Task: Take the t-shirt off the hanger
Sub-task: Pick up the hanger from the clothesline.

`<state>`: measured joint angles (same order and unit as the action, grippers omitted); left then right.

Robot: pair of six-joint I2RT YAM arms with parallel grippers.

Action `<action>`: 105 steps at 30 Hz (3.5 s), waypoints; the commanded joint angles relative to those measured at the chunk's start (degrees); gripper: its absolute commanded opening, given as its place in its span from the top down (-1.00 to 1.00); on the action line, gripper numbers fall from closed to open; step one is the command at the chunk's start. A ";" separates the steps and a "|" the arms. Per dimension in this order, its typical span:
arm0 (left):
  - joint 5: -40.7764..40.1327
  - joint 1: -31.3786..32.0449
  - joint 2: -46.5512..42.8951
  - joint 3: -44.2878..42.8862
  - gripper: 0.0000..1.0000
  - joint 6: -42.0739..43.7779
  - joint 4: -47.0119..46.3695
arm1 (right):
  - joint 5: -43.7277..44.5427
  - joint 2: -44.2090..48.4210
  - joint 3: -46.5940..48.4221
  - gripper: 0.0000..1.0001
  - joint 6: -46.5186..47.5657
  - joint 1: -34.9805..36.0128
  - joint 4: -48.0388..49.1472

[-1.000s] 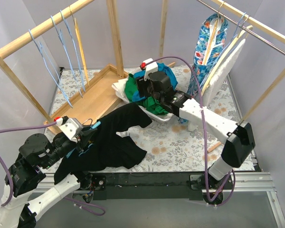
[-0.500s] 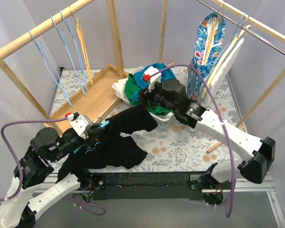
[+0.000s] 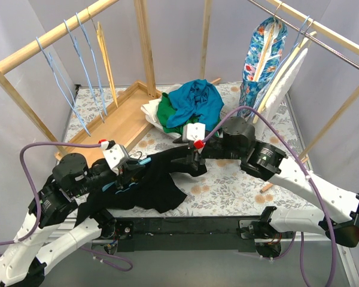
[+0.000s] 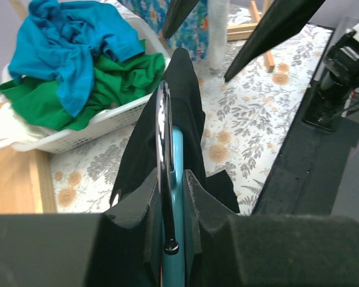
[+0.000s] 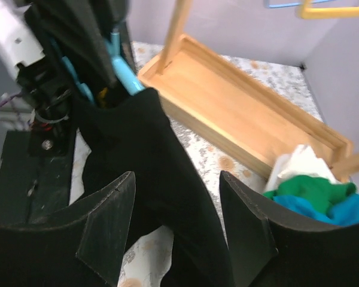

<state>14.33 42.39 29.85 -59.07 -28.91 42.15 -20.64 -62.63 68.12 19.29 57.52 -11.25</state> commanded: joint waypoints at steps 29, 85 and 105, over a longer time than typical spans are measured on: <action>13.09 0.24 2.50 1.24 1.00 -1.06 -4.80 | -0.54 -11.29 7.21 0.97 5.23 8.93 -1.76; 4.74 0.24 3.38 2.03 1.00 1.66 -7.08 | -2.99 -8.82 10.54 0.10 2.16 8.84 -4.76; 5.36 0.24 0.65 1.85 1.00 0.61 -6.91 | 7.29 -12.34 8.96 -0.14 -1.53 8.75 2.72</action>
<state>17.06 42.24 31.40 -54.98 -27.33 39.86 -15.46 -75.46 76.97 19.42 66.00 -15.51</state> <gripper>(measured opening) 0.118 0.565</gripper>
